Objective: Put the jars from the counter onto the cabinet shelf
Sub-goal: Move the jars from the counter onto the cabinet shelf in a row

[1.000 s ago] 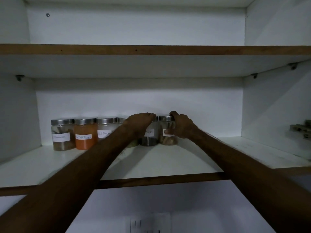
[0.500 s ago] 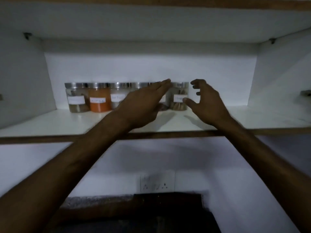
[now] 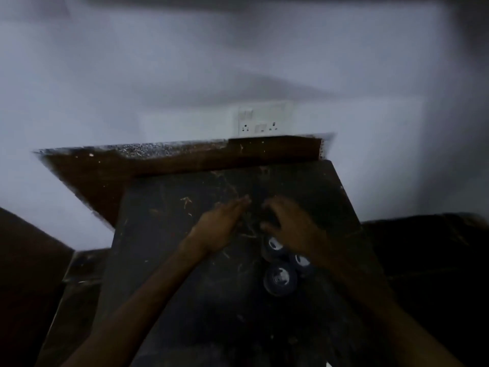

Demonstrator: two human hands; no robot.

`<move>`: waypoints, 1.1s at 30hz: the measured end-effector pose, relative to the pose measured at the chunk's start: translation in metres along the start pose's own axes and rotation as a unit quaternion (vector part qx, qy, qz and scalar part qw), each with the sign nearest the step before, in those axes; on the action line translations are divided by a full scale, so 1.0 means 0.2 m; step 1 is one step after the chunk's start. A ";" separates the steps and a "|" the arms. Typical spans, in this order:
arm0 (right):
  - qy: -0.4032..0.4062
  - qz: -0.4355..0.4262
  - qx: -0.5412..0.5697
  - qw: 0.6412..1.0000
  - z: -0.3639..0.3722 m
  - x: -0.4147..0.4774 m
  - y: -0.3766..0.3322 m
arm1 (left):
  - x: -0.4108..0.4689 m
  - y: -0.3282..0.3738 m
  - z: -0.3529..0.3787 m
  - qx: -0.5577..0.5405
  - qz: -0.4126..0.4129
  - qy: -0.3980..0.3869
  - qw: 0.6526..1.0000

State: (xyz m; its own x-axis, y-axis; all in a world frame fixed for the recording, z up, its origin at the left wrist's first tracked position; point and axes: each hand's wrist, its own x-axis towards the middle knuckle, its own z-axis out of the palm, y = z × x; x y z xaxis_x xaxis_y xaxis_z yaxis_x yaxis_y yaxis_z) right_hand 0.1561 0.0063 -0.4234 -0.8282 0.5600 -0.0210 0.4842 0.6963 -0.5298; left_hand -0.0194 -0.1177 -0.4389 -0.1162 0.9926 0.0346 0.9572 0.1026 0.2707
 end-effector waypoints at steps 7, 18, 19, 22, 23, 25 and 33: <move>-0.229 0.061 -0.265 0.935 0.53 -0.27 0.34 | -0.33 -0.13 0.46 -0.027 -0.075 -0.117 0.990; -0.193 -0.082 -0.383 0.900 0.67 -0.27 0.34 | -0.31 -0.03 0.44 -0.039 -0.028 -0.110 0.993; -0.211 -0.073 -0.353 0.909 0.65 -0.25 0.32 | -0.30 -0.02 0.43 -0.054 -0.025 -0.110 0.992; -0.201 -0.039 -0.252 0.946 0.53 -0.20 0.21 | -0.28 0.02 0.36 -0.129 -0.006 -0.109 0.986; -0.202 -0.032 -0.218 0.954 0.46 -0.17 0.15 | -0.28 0.03 0.33 -0.165 0.005 -0.106 0.981; -0.208 -0.033 -0.167 0.963 0.31 -0.14 0.06 | -0.28 0.04 0.26 -0.254 0.013 -0.101 0.962; -0.009 -0.078 0.166 0.983 -0.30 -0.17 -0.27 | -0.29 0.17 -0.22 -0.581 0.024 0.071 0.810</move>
State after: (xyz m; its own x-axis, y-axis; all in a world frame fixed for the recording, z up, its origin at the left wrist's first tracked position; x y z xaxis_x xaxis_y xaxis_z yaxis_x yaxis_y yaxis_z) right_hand 0.1750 -0.0242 -0.3435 -0.8914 0.4479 0.0687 0.2350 0.5865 -0.7751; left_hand 0.0082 -0.1750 -0.3903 -0.1947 0.9677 0.1599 0.0741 -0.1481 0.9862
